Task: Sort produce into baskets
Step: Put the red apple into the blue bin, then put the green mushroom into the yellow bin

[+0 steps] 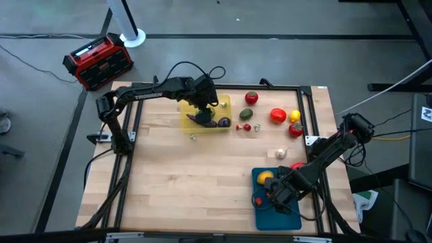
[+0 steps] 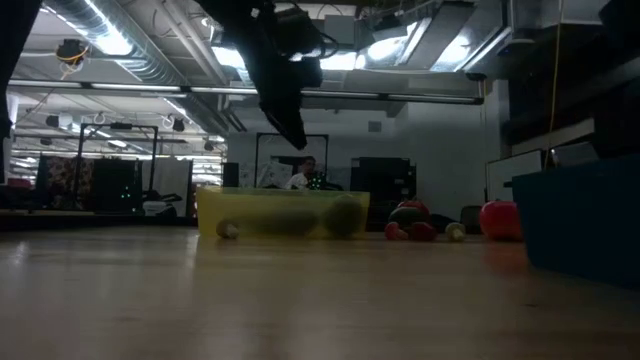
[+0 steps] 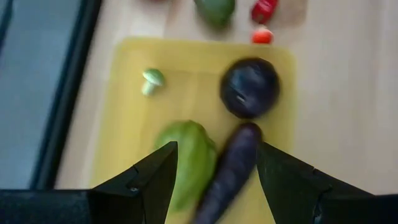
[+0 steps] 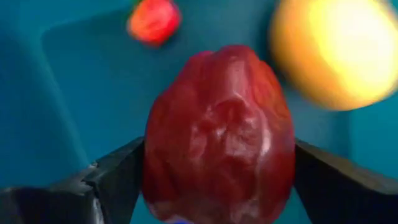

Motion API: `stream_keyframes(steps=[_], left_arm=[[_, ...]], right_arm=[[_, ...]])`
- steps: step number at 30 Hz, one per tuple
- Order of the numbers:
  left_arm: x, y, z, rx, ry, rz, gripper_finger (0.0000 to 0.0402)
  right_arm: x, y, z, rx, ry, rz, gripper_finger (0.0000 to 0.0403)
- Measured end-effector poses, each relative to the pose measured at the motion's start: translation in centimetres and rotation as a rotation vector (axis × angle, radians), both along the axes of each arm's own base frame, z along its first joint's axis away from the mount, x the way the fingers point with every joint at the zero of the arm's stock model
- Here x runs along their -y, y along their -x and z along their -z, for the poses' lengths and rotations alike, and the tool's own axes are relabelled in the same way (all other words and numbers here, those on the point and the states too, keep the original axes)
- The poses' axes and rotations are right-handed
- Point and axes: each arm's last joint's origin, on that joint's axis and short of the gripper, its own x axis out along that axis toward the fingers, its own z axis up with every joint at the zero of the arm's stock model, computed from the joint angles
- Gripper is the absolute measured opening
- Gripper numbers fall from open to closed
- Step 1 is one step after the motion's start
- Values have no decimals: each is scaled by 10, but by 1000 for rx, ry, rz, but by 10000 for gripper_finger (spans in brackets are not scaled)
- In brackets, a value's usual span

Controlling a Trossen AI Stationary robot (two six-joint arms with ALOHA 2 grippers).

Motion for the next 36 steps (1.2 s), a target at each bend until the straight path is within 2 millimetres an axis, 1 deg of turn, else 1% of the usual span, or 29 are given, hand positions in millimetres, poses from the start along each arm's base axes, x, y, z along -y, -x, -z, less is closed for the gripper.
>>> stream_keyframes(steps=[5,10,13,17,21,30,33,36], left_arm=[[23,10,-4,-90,87,-45,214],[45,17,2,-226,181,-126,214],[58,19,4,-278,229,-205,214],[72,15,4,-258,282,-382,214],[84,12,6,-231,245,-583,214],[118,10,13,-216,157,-784,214],[130,10,25,-172,144,-847,214],[138,17,42,-202,137,-893,214]], right_arm=[[-1,-1,0,10,-6,-2,388],[-1,-1,0,19,-2,0,398],[-1,-1,0,22,-1,1,396],[-1,-1,0,22,-1,1,395],[-1,-2,0,23,-1,1,395],[-1,-2,0,33,3,3,395],[0,-3,0,52,21,7,394],[0,-3,0,72,38,11,395]])
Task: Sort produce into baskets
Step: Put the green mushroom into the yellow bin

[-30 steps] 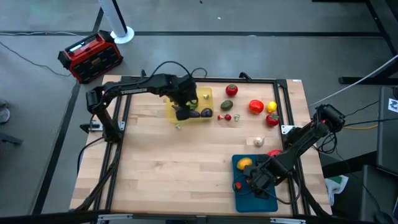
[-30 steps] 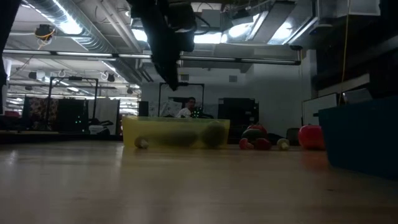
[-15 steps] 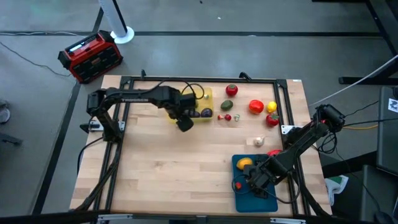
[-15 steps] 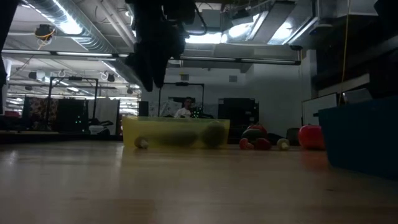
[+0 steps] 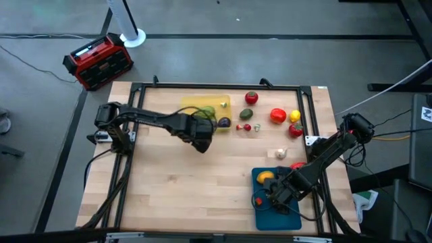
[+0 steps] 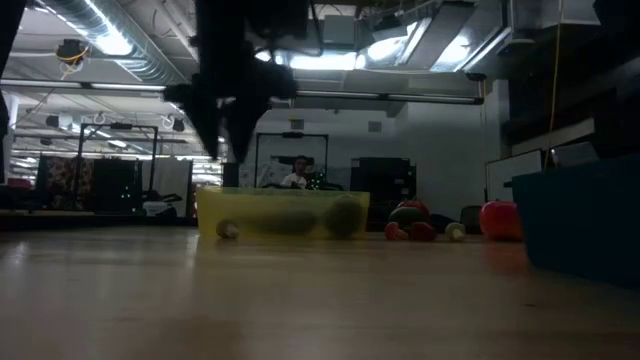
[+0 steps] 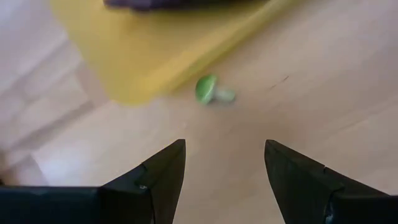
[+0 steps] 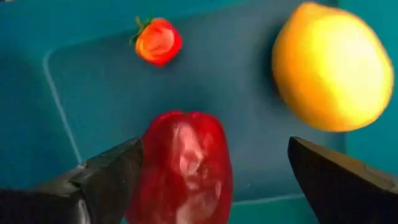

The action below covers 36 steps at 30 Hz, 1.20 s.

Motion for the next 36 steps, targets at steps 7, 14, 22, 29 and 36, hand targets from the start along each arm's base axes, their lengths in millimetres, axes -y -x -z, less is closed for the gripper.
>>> stream_keyframes(steps=[7,14,22,29,36], left_arm=[[0,7,42,70,-56,-77,214],[-10,14,70,147,-108,-147,214],[-21,18,79,173,-133,-192,214],[-22,21,91,231,-123,-225,213],[-22,20,91,236,-125,-211,164]], right_arm=[[0,0,0,8,8,-27,395],[0,0,0,7,9,-27,394],[0,0,0,6,10,-27,395],[0,0,0,4,11,-27,395],[0,0,0,4,11,-28,395]])
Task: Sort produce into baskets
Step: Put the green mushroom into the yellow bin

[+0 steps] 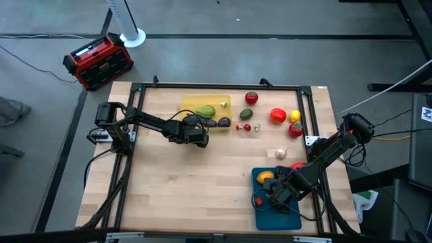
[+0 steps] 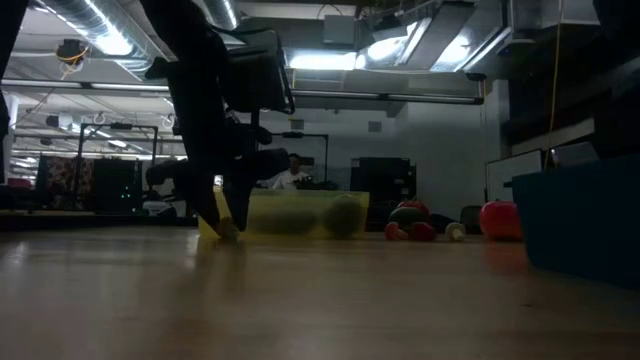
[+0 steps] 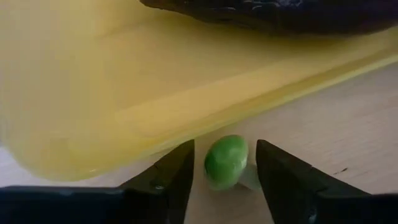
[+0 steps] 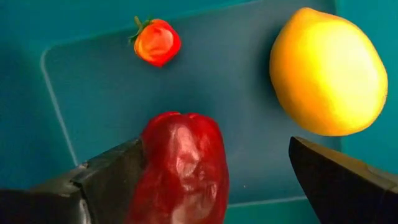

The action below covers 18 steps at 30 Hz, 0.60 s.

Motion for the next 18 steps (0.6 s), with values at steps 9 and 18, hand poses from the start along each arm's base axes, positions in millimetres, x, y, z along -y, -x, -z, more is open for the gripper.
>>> stream_keyframes(steps=[9,18], left_arm=[[0,0,0,-13,-4,37,86],[3,-8,-14,29,88,131,88]], right_arm=[[0,0,0,-3,1,1,395],[4,3,-18,-34,67,5,395]])
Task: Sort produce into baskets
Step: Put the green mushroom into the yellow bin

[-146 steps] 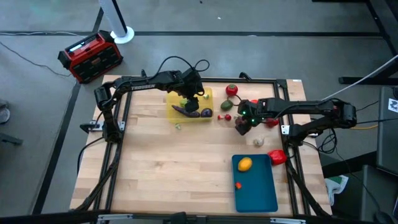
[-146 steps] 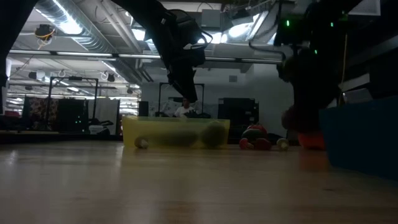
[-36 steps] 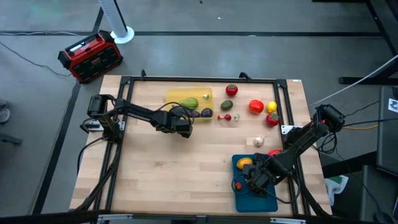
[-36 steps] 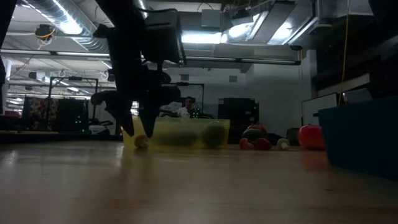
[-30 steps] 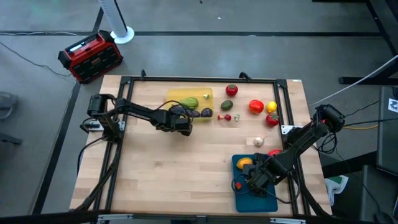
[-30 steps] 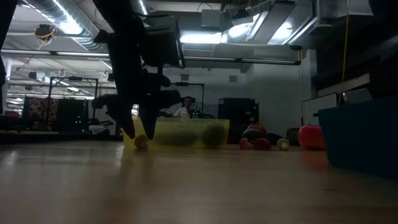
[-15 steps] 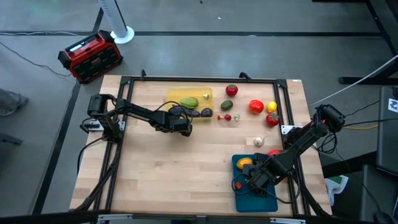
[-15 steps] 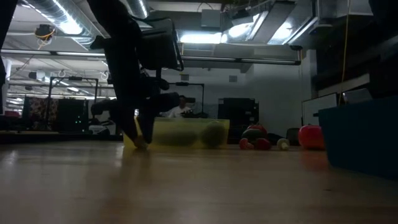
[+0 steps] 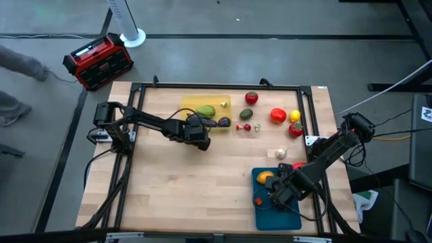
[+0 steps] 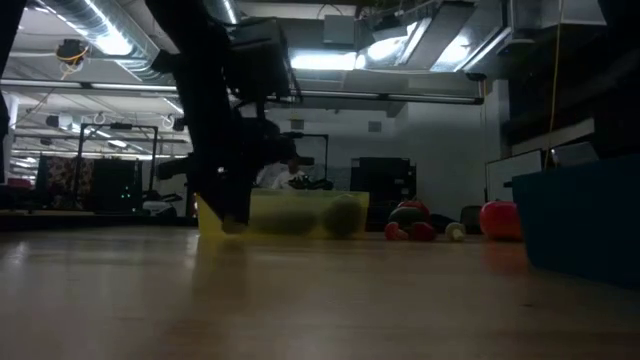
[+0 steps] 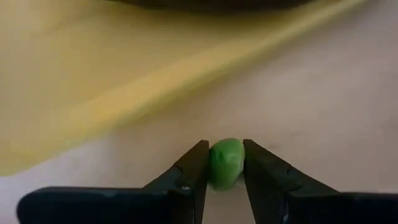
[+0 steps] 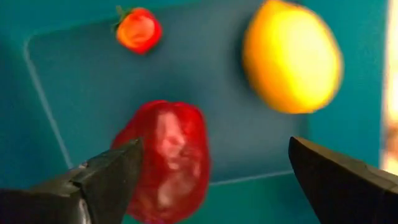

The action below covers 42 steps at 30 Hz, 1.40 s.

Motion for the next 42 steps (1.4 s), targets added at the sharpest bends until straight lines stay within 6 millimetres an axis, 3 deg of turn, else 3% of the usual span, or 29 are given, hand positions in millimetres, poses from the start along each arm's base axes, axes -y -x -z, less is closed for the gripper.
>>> stream_keyframes(steps=[9,14,20,26,34,42], left_arm=[[4,-22,-36,119,83,224,83],[0,-43,-62,265,7,340,90],[-19,-58,-87,377,-133,445,91],[-47,-53,-88,309,-225,505,92],[-81,-44,-86,232,-298,533,96],[-100,-38,-86,179,-353,566,155]], right_arm=[[8,1,-27,58,205,12,395],[14,0,-35,141,361,0,395],[21,-4,-39,275,564,-46,395],[36,-15,-42,344,710,-38,395],[73,-38,-43,283,848,-30,395],[120,-55,-44,167,904,42,395]])
